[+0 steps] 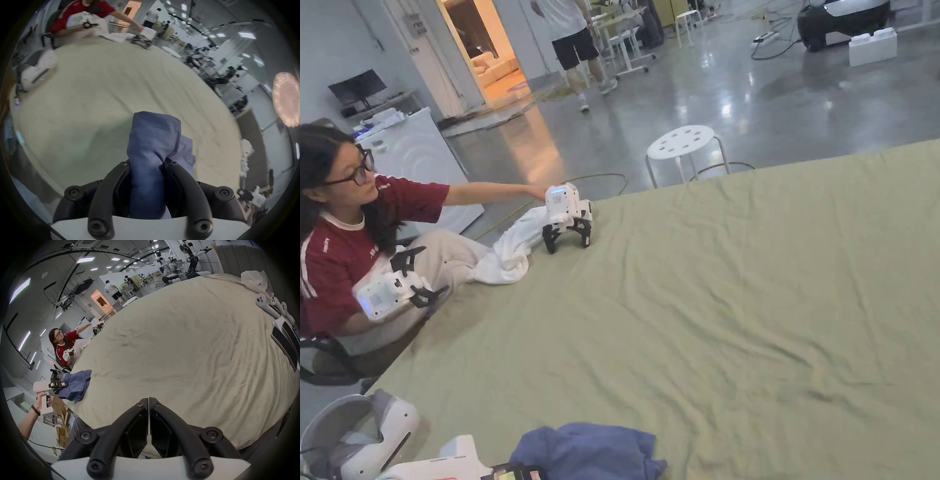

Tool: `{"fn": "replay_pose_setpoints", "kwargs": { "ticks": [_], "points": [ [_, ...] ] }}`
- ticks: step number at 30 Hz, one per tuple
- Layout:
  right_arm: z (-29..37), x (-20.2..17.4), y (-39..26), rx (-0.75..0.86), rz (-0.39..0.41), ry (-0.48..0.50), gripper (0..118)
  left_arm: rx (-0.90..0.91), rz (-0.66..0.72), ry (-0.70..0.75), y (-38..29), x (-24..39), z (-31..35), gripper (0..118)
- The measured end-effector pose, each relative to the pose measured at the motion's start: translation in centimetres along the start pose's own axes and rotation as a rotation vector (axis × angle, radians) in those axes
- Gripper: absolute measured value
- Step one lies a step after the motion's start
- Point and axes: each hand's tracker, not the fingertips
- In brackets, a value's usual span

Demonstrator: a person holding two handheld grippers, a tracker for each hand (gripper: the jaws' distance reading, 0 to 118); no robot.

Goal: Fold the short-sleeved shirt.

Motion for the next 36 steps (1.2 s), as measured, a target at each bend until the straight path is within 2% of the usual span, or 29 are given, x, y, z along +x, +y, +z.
{"fn": "replay_pose_setpoints", "kwargs": {
  "ticks": [1,2,4,6,8,11,13,14,16,18,20,23,25,36],
  "points": [
    [0.1,0.0,0.0,0.003,-0.003,0.0,0,0.032,0.013,0.038,0.5,-0.8,-0.4,39],
    [0.1,0.1,0.0,0.004,-0.007,0.003,0,0.057,0.007,0.092,0.7,-1.1,-0.6,62],
    [0.4,0.3,0.2,0.005,-0.013,0.002,0,0.105,0.046,0.238,-0.4,0.8,0.4,94],
    [1.1,0.5,0.4,0.017,-0.003,-0.01,0,0.158,0.078,0.273,0.2,0.9,2.7,98],
    [2.1,0.5,0.7,0.075,0.024,-0.031,0,0.32,-0.01,0.351,0.5,2.3,6.3,97],
    [3.7,0.2,1.1,0.165,0.062,-0.051,0,0.492,-0.214,0.195,-2.3,7.7,11.2,97],
    [4.7,-0.4,1.1,0.229,0.148,-0.096,0,0.569,-0.3,0.076,-4.9,11.6,13.2,96],
    [5.2,-0.5,1.0,0.258,0.196,-0.123,0,0.618,-0.332,0.032,-6.6,13.6,13.6,94],
    [6.1,-0.9,0.7,0.314,0.242,-0.154,0,0.645,-0.351,-0.039,-10.7,18.3,13.6,85],
    [7.3,-1.2,0.1,0.366,0.236,-0.159,0,0.665,-0.378,-0.112,-14.6,21.8,12.6,62],
    [8.5,-1.5,-0.3,0.378,0.247,-0.162,0,0.648,-0.454,-0.167,-17.4,24.1,10.9,35],
    [10.0,-2.1,-0.9,0.42,0.328,-0.221,0,0.63,-0.584,-0.155,-21.6,27.1,9.7,21],
    [10.9,-2.4,-1.4,0.446,0.358,-0.236,0,0.617,-0.589,-0.193,-23.0,27.3,9.6,0],
    [11.1,-2.2,-1.6,0.459,0.329,-0.22,0,0.653,-0.593,-0.147,-23.0,27.6,11.7,0]
  ]
}}
